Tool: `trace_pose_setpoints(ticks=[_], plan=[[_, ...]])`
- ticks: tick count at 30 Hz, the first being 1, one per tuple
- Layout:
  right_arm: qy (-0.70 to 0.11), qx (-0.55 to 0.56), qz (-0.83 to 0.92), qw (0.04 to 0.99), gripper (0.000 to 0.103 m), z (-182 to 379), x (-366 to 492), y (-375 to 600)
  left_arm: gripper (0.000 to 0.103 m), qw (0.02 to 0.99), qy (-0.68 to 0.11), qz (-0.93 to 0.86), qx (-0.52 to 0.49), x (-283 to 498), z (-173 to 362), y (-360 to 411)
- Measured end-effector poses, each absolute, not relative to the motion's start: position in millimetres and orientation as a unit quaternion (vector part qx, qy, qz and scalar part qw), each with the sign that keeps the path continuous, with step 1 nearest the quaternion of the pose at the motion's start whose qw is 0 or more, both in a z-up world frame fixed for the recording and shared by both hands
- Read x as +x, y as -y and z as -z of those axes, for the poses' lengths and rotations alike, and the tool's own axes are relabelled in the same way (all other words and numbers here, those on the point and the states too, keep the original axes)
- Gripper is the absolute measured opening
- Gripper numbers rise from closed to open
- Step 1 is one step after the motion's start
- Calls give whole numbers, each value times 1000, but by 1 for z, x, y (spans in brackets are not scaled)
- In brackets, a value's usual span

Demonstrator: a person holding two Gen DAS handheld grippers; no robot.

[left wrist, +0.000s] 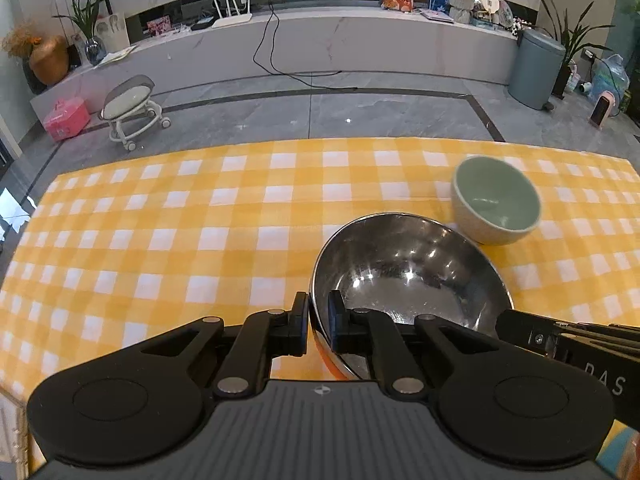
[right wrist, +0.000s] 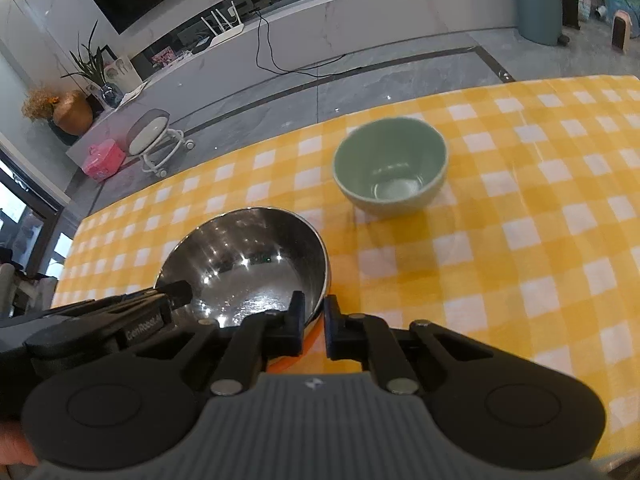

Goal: Organize plates and bowls
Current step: 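Lift the orange bowl with both grippers and carry it toward the blue bowl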

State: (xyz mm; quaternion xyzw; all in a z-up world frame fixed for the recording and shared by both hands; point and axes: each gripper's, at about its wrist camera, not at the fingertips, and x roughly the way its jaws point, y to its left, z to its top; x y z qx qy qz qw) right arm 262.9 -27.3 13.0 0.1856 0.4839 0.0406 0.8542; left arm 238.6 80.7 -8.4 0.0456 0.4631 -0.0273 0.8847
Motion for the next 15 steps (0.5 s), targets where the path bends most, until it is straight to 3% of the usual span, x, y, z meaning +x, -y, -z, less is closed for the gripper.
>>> trace_pose_setpoints(ticks=[7,15], plan=[[-463,193,-67,862,0,-46,219,39,16,877,-477,45,45,199,-21,-64],[-466,142,-70,870,0,-65,179,48,10,867,-497,18,38,179,2,-53]])
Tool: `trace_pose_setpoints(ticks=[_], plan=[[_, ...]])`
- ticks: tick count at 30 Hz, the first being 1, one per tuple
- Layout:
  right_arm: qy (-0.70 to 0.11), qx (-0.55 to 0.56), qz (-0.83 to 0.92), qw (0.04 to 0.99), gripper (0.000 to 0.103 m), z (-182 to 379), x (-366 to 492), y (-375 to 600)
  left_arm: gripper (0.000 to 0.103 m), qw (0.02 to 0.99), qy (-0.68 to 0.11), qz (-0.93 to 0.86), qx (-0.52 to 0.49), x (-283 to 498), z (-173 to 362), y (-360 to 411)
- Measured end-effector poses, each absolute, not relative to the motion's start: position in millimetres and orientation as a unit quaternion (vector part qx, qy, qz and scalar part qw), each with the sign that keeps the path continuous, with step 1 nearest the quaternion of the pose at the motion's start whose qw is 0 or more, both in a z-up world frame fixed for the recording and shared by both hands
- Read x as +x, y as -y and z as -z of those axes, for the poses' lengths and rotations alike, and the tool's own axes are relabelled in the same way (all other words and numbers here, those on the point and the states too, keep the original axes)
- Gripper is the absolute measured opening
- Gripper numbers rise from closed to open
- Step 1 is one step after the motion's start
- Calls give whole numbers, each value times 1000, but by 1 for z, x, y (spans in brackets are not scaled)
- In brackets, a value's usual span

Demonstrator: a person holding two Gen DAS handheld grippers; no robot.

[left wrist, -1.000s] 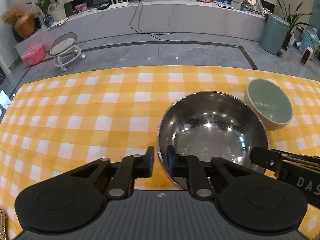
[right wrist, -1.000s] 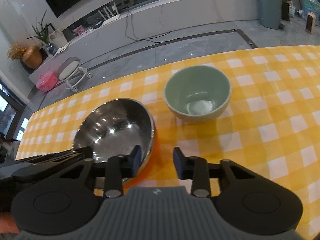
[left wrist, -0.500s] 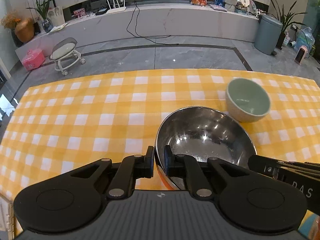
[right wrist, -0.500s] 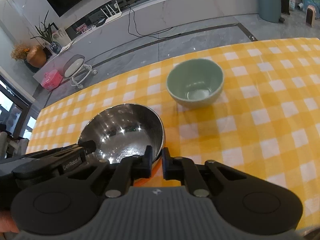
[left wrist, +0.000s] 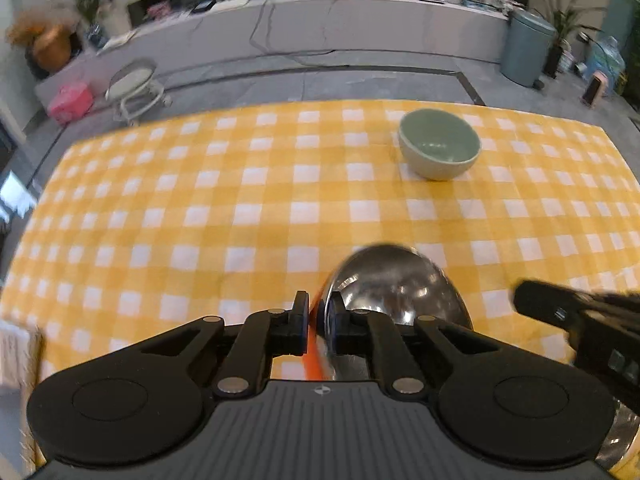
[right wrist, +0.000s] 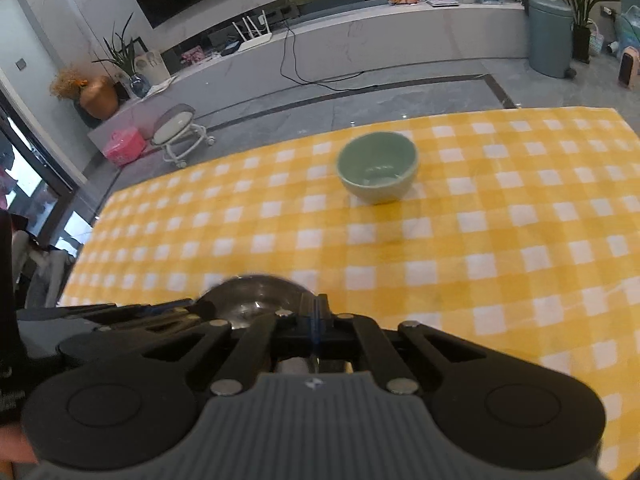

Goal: Organize plates and bowls
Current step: 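Lift the orange bowl with both grippers and carry it toward the blue bowl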

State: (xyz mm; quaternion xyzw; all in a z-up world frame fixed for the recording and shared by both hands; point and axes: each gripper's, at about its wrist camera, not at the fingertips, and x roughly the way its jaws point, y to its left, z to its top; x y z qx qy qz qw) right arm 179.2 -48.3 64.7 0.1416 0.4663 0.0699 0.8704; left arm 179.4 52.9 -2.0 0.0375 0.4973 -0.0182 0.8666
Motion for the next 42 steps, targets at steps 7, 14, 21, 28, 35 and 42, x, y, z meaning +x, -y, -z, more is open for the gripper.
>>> trace_pose_setpoints(ticks=[7,14,21,28,35,42], plan=[[-500,166,-63,847,1,-37,173,75,7,869,-493,11,25,179,11,-64],[-526,204,-67,823,23,-11,183,70,6,869,-493,15,37,175,18,-69],[-529,218,-70,817,37,2,194,56,28,866,-497,23,41,178,31,-84],[-535,211,-79,814,37,12,205,36,29,864,-501,43,25,177,44,-99],[-545,196,-77,811,24,24,208,24,15,870,-487,61,47,172,44,-98],[-542,186,-74,816,14,24,207,18,4,874,-481,60,25,170,40,-105]])
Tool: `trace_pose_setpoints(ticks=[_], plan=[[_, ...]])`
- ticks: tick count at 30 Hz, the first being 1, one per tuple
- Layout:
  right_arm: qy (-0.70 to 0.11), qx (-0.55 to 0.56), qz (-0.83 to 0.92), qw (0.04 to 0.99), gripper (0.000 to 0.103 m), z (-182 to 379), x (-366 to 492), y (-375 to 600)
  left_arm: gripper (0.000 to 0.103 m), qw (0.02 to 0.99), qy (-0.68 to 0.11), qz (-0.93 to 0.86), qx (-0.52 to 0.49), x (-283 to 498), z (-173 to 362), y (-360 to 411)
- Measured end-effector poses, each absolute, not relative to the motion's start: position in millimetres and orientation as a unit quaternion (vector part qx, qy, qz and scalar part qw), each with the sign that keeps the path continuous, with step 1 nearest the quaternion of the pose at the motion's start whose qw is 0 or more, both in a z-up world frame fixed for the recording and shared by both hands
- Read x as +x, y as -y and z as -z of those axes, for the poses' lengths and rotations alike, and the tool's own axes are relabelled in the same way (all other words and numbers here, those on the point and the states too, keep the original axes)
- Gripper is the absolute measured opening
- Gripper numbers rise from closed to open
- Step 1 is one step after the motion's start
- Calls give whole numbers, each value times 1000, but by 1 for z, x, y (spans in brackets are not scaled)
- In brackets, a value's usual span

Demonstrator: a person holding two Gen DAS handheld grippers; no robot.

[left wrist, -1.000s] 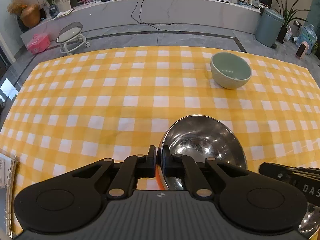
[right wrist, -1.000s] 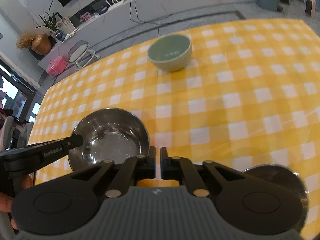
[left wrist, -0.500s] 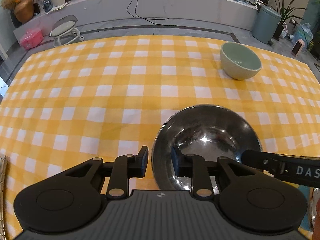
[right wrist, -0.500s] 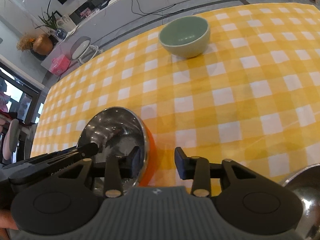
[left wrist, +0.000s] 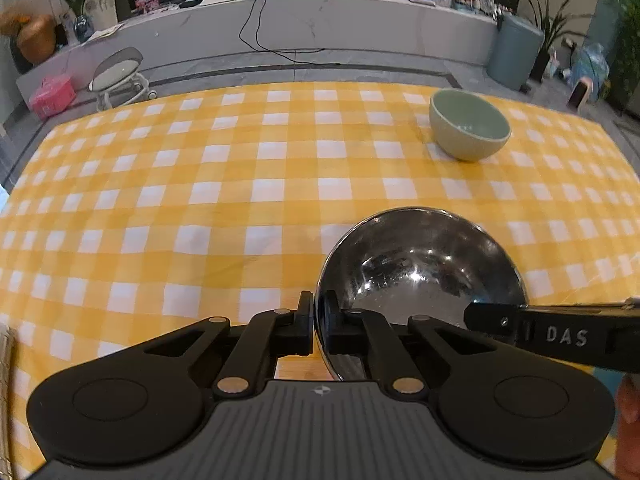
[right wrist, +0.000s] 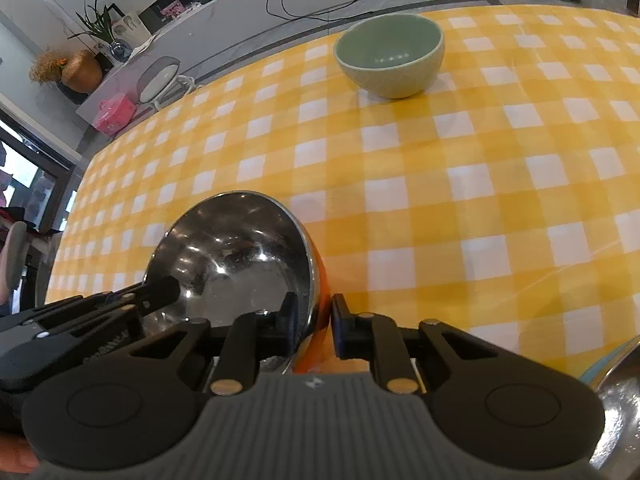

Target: Organize plates and bowls

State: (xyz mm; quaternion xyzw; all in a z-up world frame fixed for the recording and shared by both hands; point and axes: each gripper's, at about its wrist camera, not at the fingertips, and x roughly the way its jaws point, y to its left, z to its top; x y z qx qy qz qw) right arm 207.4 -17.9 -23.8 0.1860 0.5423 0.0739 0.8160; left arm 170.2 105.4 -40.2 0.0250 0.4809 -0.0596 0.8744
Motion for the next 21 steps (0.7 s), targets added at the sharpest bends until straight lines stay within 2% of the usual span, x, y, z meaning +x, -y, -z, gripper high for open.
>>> trace_pose_setpoints(ticks=[11,21], plan=[[-544,191,-68,814,10,9,197,25,4,883,-465,63,20,155,14,-100],[-533,187,-95,820,10,-40,161,58,4,891,-446,84,15,112,-31,-70]])
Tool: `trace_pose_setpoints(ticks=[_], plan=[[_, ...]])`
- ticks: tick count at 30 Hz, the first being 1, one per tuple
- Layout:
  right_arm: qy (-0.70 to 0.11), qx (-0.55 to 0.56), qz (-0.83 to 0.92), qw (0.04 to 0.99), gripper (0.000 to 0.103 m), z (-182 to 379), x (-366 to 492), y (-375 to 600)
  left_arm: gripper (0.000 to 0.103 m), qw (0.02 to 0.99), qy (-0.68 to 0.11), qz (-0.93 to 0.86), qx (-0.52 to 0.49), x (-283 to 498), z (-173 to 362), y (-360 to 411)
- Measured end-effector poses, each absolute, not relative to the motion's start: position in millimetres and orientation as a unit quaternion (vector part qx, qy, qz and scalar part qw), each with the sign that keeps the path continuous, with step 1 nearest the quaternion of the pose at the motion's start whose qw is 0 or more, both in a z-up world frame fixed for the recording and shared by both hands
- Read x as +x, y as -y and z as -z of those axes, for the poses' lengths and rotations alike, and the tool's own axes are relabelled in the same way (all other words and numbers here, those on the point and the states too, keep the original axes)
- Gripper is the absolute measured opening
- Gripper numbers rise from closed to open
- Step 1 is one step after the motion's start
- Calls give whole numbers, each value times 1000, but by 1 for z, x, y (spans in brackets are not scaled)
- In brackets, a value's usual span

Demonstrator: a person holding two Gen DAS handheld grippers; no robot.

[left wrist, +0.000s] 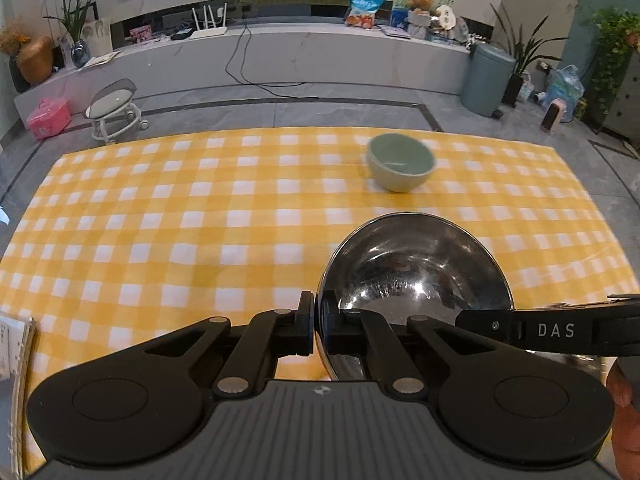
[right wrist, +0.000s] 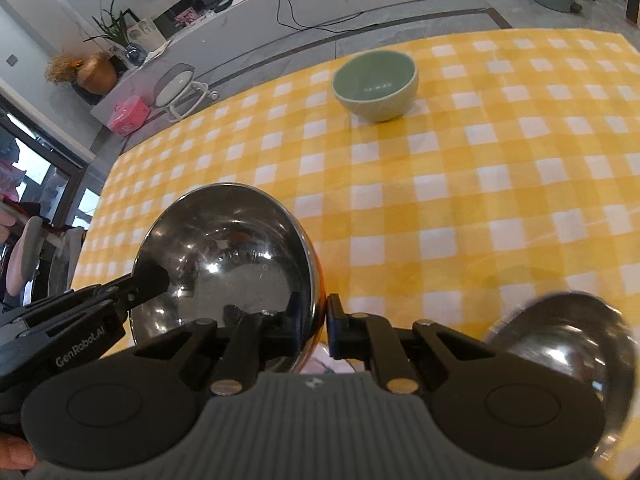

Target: Organize plates and bowls

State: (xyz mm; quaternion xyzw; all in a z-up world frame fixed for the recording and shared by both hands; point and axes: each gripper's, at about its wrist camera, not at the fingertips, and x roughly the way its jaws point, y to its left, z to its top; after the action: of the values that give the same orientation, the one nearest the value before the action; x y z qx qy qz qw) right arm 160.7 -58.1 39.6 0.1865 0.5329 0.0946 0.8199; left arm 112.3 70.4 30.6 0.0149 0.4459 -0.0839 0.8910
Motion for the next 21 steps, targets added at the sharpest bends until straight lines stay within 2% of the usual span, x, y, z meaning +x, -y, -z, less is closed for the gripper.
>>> trace_pose_setpoints(ticks=[10,21], plan=[[-523,167,-77,833,10,-87,98,119,4,885,-446,133,-3,75,-52,-15],[-522,149,-18,840,8,-87,55,190,4,858,-483,172,-1,70,-25,49]])
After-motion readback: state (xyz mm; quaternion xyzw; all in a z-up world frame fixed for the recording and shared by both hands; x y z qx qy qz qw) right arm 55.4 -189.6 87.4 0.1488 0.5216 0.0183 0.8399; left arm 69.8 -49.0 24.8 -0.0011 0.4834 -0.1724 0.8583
